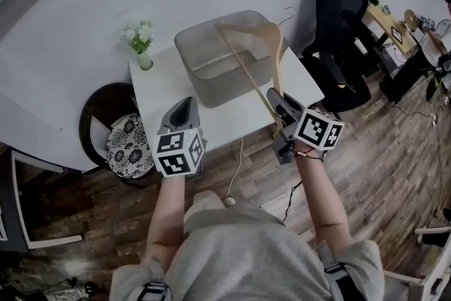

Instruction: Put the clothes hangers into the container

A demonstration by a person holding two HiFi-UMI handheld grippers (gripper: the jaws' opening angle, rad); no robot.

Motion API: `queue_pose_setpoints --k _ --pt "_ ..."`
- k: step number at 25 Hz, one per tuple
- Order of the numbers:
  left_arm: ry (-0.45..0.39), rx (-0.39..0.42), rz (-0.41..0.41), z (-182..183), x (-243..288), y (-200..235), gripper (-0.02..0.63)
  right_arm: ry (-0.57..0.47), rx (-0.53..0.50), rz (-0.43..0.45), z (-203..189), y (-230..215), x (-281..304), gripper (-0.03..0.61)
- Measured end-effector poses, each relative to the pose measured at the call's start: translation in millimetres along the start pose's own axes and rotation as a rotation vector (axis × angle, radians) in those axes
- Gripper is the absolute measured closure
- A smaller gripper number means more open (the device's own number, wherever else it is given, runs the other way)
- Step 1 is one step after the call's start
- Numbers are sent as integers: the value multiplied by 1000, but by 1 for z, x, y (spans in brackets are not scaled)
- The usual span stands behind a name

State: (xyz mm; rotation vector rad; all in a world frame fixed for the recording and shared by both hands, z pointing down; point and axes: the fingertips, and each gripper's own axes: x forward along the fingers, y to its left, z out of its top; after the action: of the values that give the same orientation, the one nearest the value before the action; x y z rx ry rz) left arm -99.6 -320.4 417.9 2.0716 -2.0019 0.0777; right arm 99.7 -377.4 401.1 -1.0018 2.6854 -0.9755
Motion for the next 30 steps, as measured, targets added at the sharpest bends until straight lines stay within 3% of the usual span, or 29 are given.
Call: queue_pose_setpoints --k 18,30 --pt "-49 0 7 24 33 35 606 325 -185 -52 15 -3 69 526" --pt "-56 2 13 36 55 61 606 600 -330 -59 14 -6 115 525"
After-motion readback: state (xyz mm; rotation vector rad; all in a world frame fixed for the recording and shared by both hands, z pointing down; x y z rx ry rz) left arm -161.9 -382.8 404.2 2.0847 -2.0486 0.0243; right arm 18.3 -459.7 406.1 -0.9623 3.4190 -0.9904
